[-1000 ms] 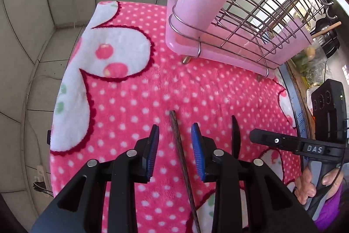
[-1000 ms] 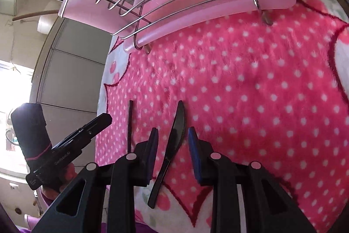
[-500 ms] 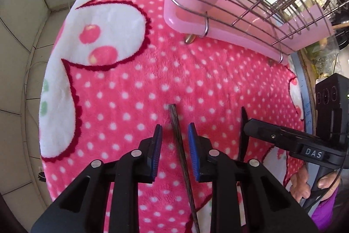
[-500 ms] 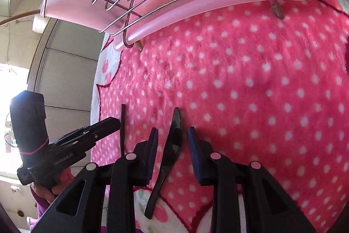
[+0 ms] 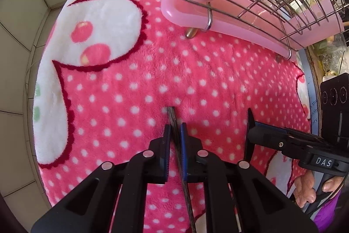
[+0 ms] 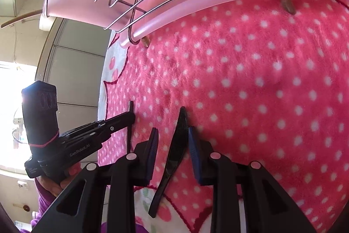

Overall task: Organize utensils
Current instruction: 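Grasp the black knife with right gripper while left grasps a dark chopstick, then lift the black knife and dark chopstick with both grippers toward the pink cup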

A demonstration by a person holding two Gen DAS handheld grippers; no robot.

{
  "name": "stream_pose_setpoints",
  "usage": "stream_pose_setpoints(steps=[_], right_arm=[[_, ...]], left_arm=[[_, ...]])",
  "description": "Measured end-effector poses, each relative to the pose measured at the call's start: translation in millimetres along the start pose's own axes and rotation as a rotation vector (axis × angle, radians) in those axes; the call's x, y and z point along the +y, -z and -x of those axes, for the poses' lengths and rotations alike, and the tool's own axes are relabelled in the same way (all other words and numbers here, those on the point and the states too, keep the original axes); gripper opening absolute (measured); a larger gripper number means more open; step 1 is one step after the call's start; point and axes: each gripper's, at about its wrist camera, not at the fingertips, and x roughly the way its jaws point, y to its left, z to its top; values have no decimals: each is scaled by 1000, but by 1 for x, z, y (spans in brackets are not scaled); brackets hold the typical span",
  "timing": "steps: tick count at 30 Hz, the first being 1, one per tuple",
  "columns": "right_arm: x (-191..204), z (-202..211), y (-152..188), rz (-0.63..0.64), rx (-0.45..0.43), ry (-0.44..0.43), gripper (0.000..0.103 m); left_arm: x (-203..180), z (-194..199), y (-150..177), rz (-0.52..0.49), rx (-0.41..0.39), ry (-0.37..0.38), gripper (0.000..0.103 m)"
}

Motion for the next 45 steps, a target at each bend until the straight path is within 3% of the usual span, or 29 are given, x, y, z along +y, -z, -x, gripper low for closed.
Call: stream_pose_setpoints(steps=[4,5,6,11,14,20,26,31,40,45], right_arm=[[-2,0,2,-2,0,-6,22],[-1,-1,2,1,-2,5,19],[-1,-1,2,7,-3,23,6],[6,-2,8,32,-25,12,3],[15,7,14,60,-56,5,2],[29,40,23,117,-167,9,1],[38,79,35,167,-302,36,1],[46,130,40,213,-474,79,1],[93,237,38,387,-902,215,1],[112,265,24,479,-1070,262,1]], left_arm=[[5,1,1,-9,-4,3,8],[5,1,1,-12,-6,2,8],[5,1,1,-13,-9,1,8],[2,2,4,-27,-30,4,6],[3,12,10,-23,-54,44,5],[3,51,20,-28,-181,130,5],[2,93,26,-20,-332,165,5],[-6,134,24,-37,-483,198,5],[-29,201,-6,-41,-756,268,5],[-47,232,-31,-33,-919,261,5]])
